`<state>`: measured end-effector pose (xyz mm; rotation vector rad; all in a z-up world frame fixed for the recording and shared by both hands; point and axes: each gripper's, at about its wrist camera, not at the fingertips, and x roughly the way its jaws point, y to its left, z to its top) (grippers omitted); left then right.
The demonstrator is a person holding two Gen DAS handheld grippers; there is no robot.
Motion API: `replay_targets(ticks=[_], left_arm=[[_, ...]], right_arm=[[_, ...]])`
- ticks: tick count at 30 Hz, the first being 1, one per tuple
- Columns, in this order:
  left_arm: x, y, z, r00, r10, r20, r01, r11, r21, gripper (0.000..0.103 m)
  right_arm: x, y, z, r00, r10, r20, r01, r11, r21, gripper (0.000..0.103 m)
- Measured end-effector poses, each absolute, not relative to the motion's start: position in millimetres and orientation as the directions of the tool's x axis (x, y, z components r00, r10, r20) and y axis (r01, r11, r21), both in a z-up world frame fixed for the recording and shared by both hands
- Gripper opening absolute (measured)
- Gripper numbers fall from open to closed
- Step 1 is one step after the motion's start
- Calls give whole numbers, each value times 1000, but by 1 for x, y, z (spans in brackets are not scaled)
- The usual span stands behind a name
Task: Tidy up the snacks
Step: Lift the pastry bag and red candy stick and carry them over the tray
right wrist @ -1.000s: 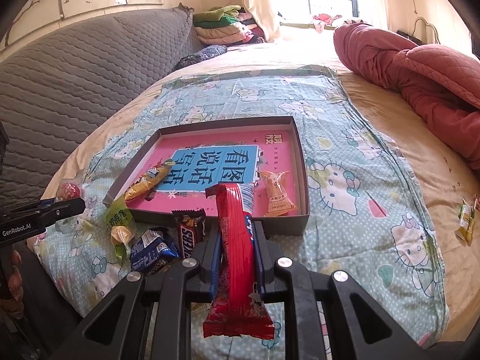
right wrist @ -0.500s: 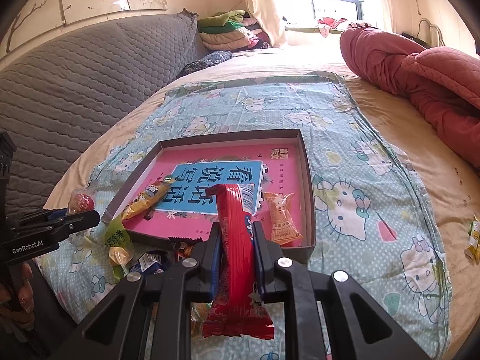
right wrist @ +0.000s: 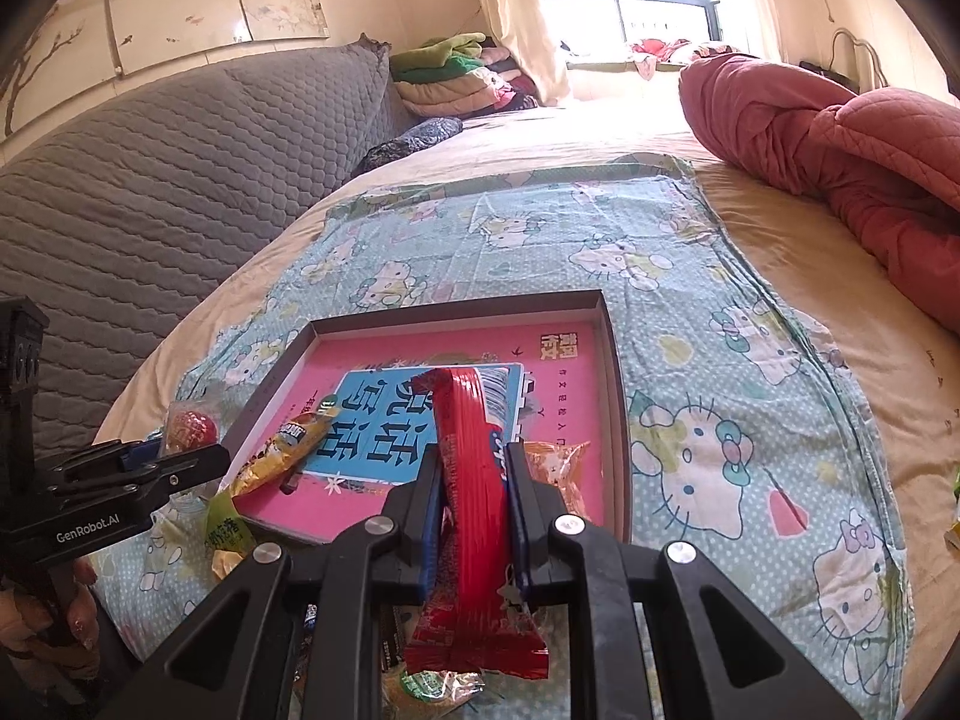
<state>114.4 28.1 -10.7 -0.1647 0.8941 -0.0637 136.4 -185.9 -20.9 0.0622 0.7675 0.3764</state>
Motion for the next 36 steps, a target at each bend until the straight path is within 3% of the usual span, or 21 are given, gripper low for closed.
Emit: replay_targets(ticks=[36], left_arm=[[170,7,-67,495,-219,-841,73,975,-211,40]], right_arm=[[179,-161,-45,576,417,-704,-385,897,216,19]])
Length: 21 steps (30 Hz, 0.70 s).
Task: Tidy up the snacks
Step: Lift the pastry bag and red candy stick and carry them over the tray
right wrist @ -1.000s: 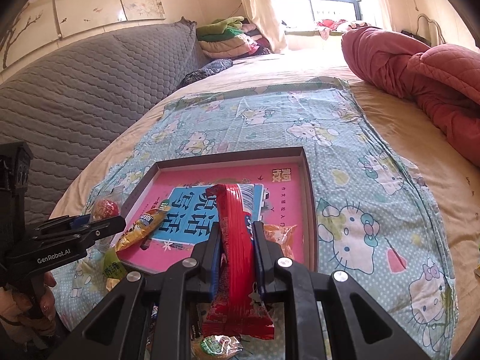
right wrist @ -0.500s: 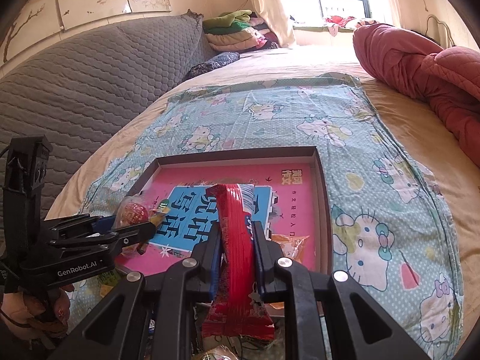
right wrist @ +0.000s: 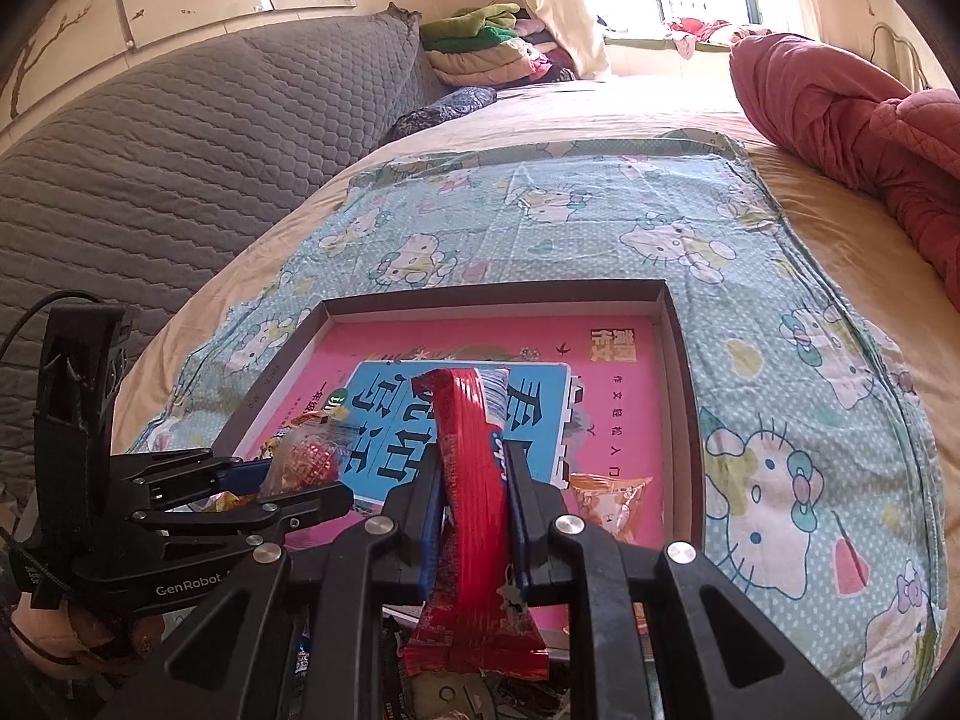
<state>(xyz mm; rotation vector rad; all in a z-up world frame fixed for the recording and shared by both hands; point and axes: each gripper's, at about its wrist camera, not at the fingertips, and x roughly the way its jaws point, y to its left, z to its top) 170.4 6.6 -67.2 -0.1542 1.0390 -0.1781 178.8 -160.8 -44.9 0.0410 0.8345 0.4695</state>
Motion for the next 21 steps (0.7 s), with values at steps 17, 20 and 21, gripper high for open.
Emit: replay_targets(ticks=[17,20,21], left_arm=[[173,5,-74,460,-220,-860,78,975,-208,40],[173,5,-74,457,-219,-862,78,975,-207,40],[173,4,-75,455,-220,-863,79,975,-207,40]], right_arm=[[189,-158,-64,539,387,-748,-367,907,205,19],[189,-156,-66,534,382,-754,-370,908,198,19],[189,-155,-67,533,380,-756,-373,908,194,19]])
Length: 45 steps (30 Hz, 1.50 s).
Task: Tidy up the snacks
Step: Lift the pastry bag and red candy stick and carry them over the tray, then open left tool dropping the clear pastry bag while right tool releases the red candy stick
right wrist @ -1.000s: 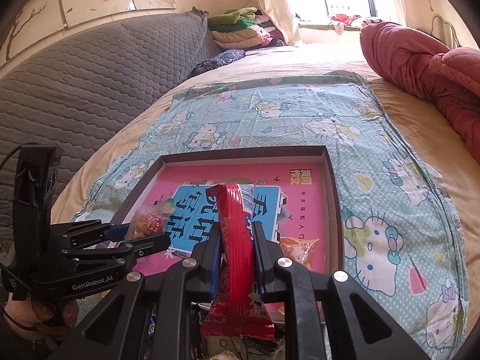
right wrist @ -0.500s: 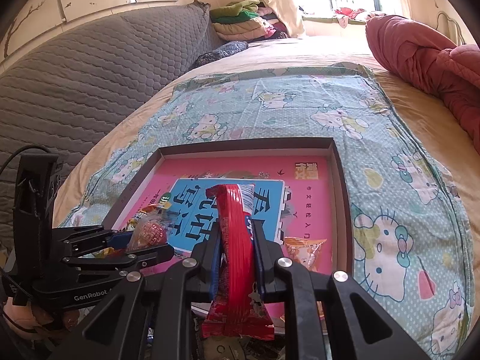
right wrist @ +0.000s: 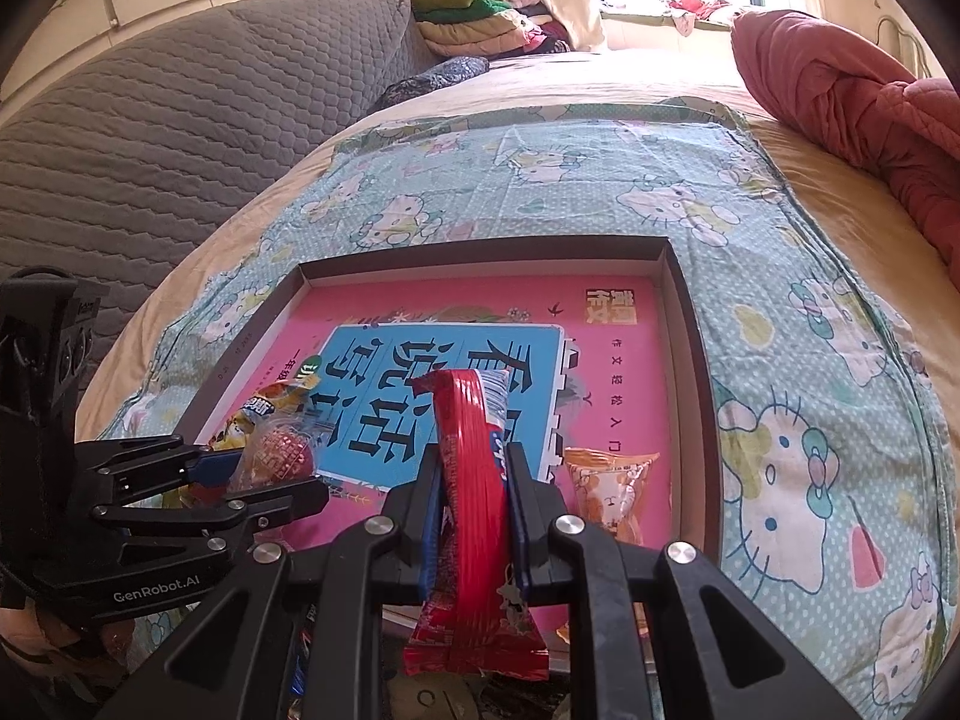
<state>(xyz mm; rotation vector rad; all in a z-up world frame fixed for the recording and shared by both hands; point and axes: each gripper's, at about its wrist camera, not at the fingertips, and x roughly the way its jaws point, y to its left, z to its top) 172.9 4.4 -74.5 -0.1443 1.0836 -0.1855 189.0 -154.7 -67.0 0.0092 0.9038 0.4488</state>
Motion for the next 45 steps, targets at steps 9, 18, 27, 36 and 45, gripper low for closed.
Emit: replay_targets(ticks=[9,18,27,36,45], left_arm=[[173,4,-76,451,-219,-865,81,975,-205,40],[173,4,-76,450,-219,-866,81,976,-204,40],[174,7,-75,452,-213,-866,72,977,-202,41],[174,7,-74,454,-206,-867,67,978,-198,43],[173,7,-68,468,-208,-859,74,978,-197,49]], right_arm=[[187,-149,-75,516,364,-775,-380,908,173,19],[188,-148,-76,514,359,-779,-378,910,171,19],[186,-148,-75,532,350,-770,-374,914,158,20],[191,-156,-72,553,307,-775,-333,934,132,23],[195,-164,-68,565,287,-774,-306,944,126,26]])
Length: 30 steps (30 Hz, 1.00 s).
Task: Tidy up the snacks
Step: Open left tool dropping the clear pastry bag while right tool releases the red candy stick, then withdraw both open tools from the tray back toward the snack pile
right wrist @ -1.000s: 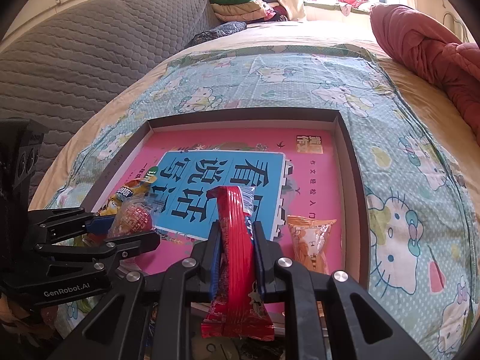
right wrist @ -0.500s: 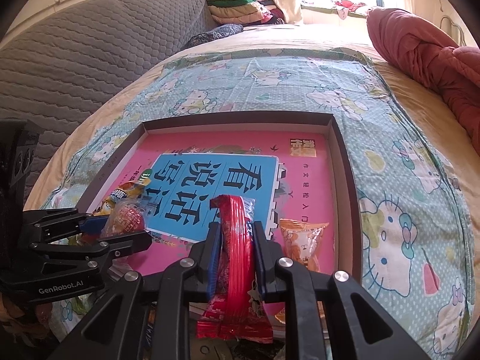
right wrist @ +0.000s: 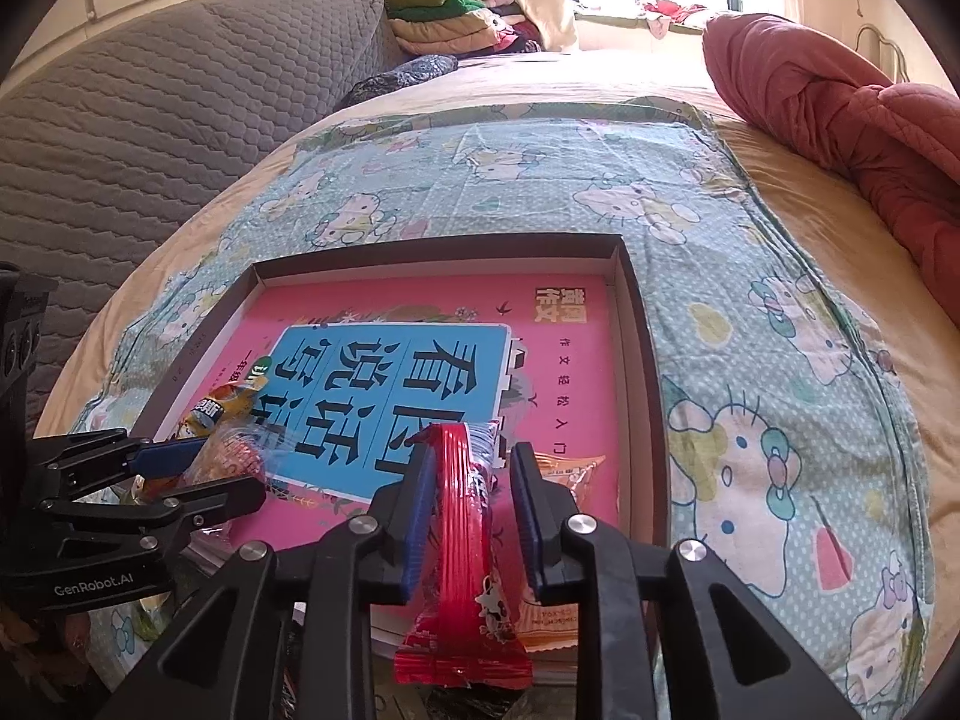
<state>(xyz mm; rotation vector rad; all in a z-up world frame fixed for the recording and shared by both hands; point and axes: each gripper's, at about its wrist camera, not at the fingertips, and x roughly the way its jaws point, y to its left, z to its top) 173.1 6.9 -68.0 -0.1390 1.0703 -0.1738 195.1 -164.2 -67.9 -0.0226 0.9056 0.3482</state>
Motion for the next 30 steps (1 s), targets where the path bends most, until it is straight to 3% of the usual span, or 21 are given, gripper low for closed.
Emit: replay_targets(ticks=[10,14,18,23,25,30], left_arm=[[171,12,-59,484,-216,-848,72,976,-208,49],[168,13,-55,492,-219,-843,72,975,-211,50],[165,13,-50,499,-219,-838,79,975,-208,54],[160,11,-43,511,-216,-832,86,976,-200,55],[158,11,-41,514,-212,-831,89,977,-195,65],[154,11,-36,520,-207,-829,91,978,-188,66]], right_arm=[[201,-194,-50,569,299,-766,-251,950,185,27],[193,-208,-38,586,302,-752,-239,951,196,38],[177,-218,-40,542,311,-780,-233,948,216,41],[167,-213,-48,509,258,-821,-244,958,150,45],[166,-205,-53,500,226,-836,-265,959,100,47],[162,-183,-63,525,120,-843,-313,948,-60,54]])
